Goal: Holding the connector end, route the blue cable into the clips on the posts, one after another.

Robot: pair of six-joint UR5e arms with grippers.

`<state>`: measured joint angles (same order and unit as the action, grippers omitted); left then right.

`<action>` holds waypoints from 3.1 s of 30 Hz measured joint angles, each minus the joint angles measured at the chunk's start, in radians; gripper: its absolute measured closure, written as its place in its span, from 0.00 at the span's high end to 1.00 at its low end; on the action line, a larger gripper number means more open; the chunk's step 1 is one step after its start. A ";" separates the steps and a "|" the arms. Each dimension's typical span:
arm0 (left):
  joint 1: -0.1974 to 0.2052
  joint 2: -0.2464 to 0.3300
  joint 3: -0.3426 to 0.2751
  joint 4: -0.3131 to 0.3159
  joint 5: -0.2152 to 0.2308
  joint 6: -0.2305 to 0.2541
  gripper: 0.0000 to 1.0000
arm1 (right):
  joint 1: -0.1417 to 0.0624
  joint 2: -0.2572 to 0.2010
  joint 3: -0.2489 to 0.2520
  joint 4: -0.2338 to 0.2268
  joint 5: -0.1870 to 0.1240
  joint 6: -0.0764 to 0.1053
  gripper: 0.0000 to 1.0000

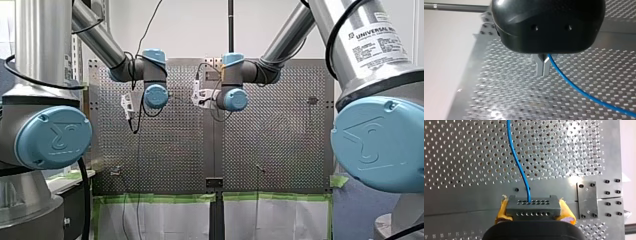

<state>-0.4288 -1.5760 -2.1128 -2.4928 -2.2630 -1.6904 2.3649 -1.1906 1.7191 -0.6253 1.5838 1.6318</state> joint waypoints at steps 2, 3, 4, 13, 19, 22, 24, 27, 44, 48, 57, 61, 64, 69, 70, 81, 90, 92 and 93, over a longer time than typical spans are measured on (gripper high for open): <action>0.003 0.022 0.016 -0.022 -0.005 0.007 0.00 | 0.001 0.007 -0.012 0.005 -0.005 0.002 0.00; 0.004 0.031 0.022 -0.031 -0.009 0.011 0.00 | 0.001 0.009 -0.015 0.007 -0.006 0.003 0.00; 0.005 0.040 0.027 -0.039 -0.013 0.014 0.00 | 0.001 0.011 -0.018 0.008 -0.007 0.003 0.00; 0.015 0.126 0.055 -0.126 -0.026 0.029 0.00 | 0.025 0.045 -0.079 0.061 -0.050 0.047 0.00; 0.035 0.185 0.084 -0.185 -0.017 0.037 0.00 | 0.047 0.048 -0.135 0.108 -0.061 0.058 0.00; 0.044 0.216 0.105 -0.216 -0.009 0.039 0.00 | 0.058 0.049 -0.164 0.135 -0.062 0.058 0.00; 0.051 0.232 0.123 -0.239 -0.003 0.039 0.00 | 0.066 0.049 -0.183 0.154 -0.061 0.059 0.00; 0.060 0.227 0.154 -0.271 0.005 0.040 0.00 | 0.077 0.049 -0.214 0.180 -0.059 0.059 0.00; 0.167 0.191 0.258 -0.344 0.099 0.032 0.00 | 0.087 0.050 -0.360 0.267 -0.054 0.061 0.00; 0.207 0.190 0.258 -0.356 0.138 0.037 0.00 | 0.082 0.051 -0.393 0.269 -0.053 0.063 0.00; 0.293 0.189 0.259 -0.366 0.225 0.029 0.00 | 0.088 0.055 -0.478 0.272 -0.060 0.074 0.00; 0.331 0.172 0.259 -0.371 0.262 0.030 0.00 | 0.087 0.064 -0.521 0.275 -0.061 0.077 0.00; 0.359 0.166 0.259 -0.371 0.293 0.027 0.00 | 0.090 0.083 -0.549 0.287 -0.062 0.078 0.00; 0.386 0.150 0.259 -0.369 0.343 0.009 0.00 | 0.093 0.118 -0.591 0.299 -0.061 0.079 0.00; 0.390 0.146 0.259 -0.367 0.351 0.006 0.00 | 0.093 0.125 -0.597 0.300 -0.061 0.079 0.00; 0.421 0.118 0.287 -0.356 0.430 -0.003 0.00 | 0.092 0.151 -0.609 0.302 -0.063 0.085 0.00; 0.446 0.100 0.304 -0.356 0.450 -0.025 0.00 | 0.086 0.186 -0.625 0.300 -0.066 0.100 0.00; 0.449 0.089 0.304 -0.355 0.463 -0.026 0.00 | 0.085 0.194 -0.636 0.300 -0.070 0.105 0.00; 0.451 0.086 0.304 -0.354 0.469 -0.026 0.00 | 0.085 0.196 -0.640 0.300 -0.072 0.107 0.00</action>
<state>0.0217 -1.4901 -1.8086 -2.8470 -1.7939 -1.7169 2.4495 -0.9949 1.0792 -0.3249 1.5119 1.7386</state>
